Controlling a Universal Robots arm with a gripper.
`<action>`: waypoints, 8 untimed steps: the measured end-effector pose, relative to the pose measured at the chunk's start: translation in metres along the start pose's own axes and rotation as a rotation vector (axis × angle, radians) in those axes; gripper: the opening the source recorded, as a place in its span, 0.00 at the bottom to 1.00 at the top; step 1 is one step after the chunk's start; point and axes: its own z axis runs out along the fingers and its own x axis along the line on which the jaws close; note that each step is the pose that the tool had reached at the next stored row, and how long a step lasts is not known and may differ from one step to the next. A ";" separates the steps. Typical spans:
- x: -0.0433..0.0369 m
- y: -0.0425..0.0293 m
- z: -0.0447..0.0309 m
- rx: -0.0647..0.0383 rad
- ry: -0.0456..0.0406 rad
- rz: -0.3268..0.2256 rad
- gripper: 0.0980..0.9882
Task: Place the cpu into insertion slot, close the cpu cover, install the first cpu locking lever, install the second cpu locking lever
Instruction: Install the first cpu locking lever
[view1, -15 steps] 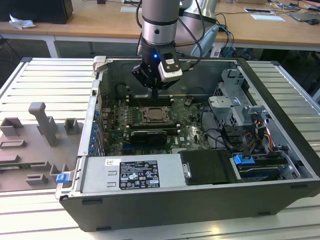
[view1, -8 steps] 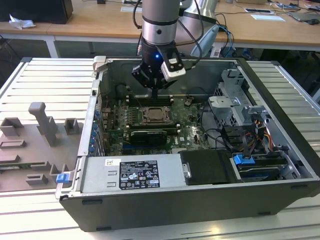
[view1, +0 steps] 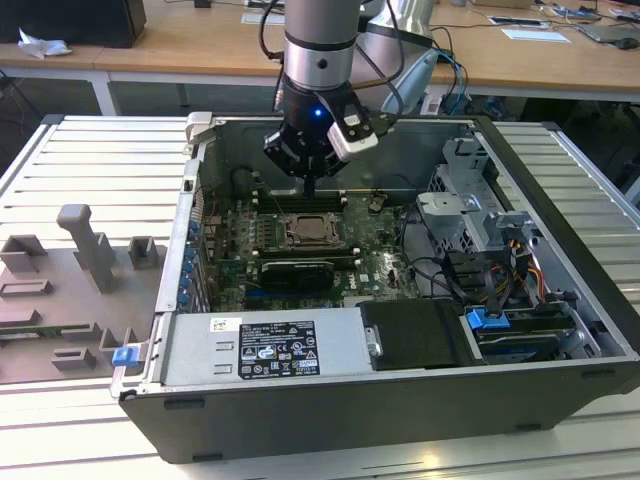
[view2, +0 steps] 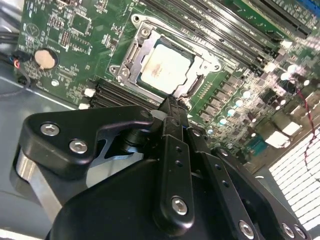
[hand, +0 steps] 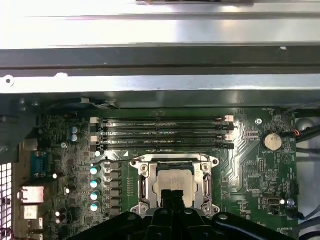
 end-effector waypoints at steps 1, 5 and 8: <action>0.0000 0.0000 0.0000 0.000 0.0005 -0.012 0.01; 0.0001 0.0000 0.0000 0.000 0.0046 -0.112 0.01; 0.0089 0.0000 0.0005 0.000 0.0042 -0.113 0.01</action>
